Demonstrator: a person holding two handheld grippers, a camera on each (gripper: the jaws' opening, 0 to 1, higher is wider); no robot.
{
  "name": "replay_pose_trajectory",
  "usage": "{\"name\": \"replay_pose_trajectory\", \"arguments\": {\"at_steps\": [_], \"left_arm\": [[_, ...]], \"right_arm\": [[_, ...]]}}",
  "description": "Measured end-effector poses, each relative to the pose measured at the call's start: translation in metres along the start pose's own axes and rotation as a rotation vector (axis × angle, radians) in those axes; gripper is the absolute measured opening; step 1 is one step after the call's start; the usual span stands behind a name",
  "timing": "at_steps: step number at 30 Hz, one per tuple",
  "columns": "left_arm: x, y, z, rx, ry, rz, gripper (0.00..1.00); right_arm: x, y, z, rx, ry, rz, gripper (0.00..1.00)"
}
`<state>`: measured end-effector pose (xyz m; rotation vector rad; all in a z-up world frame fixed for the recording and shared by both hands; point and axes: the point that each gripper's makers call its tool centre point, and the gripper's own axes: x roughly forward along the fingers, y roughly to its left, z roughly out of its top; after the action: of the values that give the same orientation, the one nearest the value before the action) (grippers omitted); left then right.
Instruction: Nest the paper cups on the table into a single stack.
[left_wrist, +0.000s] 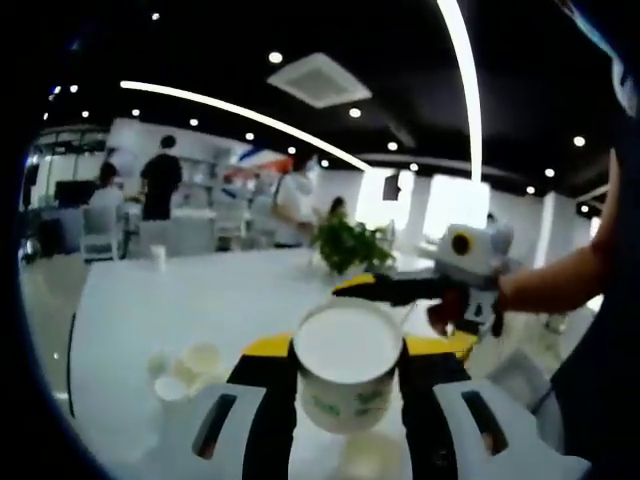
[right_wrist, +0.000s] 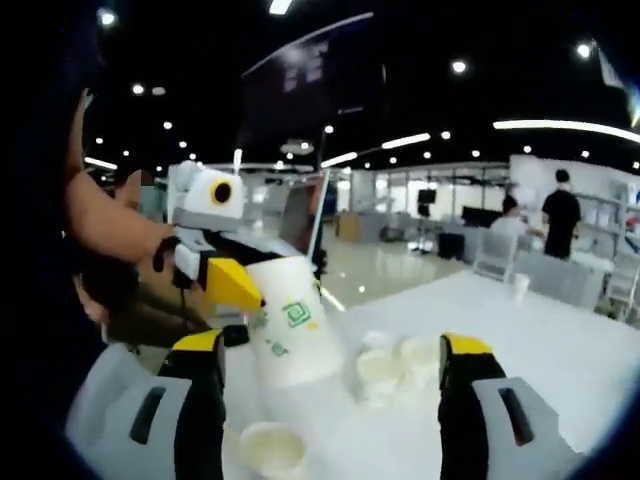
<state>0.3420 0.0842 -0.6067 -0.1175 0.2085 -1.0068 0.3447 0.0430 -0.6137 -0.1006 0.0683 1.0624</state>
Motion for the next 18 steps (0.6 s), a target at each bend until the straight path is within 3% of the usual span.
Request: {"name": "replay_pose_trajectory", "arguments": {"at_steps": [1,6,12,18], "left_arm": [[0.0,0.0,0.001,0.0,-0.002,0.001,0.38],[-0.004,0.0,0.01,-0.048,-0.064,-0.003,0.38],[-0.007,0.001,0.018,-0.075,-0.113,-0.01,0.38],[-0.01,0.002,0.028,-0.12,-0.173,-0.014,0.38]], "right_arm": [[-0.002,0.0,0.004,-0.004,-0.021,-0.006,1.0],[-0.009,0.002,-0.002,0.024,-0.005,-0.013,0.99],[-0.012,0.007,-0.005,0.086,-0.001,0.013,0.81],[-0.009,0.012,-0.003,0.148,-0.01,0.05,0.55]]}}
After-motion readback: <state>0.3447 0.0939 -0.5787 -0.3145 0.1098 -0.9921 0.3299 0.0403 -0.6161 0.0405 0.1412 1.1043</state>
